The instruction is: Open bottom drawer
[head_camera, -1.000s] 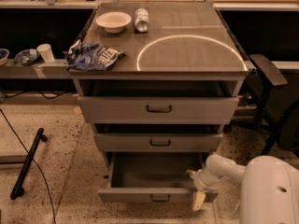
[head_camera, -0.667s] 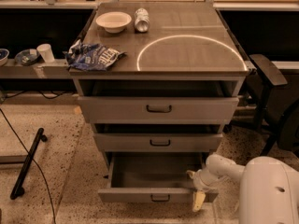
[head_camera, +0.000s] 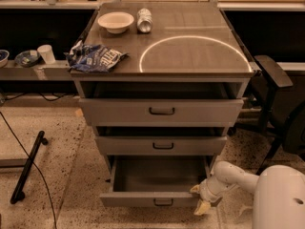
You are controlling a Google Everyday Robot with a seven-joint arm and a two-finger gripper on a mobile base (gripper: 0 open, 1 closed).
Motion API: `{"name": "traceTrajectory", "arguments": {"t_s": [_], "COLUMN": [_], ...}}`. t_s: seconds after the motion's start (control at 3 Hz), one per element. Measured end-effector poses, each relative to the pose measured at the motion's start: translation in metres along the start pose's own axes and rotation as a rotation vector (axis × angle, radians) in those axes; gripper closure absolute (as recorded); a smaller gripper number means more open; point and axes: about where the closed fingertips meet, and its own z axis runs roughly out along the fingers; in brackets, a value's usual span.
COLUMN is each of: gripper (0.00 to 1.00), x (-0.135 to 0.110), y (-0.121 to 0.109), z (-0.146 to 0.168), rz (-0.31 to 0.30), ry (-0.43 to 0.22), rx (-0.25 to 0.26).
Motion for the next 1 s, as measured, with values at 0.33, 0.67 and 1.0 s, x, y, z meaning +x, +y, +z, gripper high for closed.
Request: {"name": "traceTrajectory", "arguments": {"t_s": [0.33,0.67,1.0], "gripper": [0.54,0.49,0.25], "x": [-0.009,-0.023,-0.030], "y": [0.018,0.034,0.042], "z": [-0.006,-0.025,-0.037], "rz": [-0.025,-0.053,-0.063], "ry": [0.010,0.006,-0.009], "rx": [-0.022,-0.027,-0.025]}}
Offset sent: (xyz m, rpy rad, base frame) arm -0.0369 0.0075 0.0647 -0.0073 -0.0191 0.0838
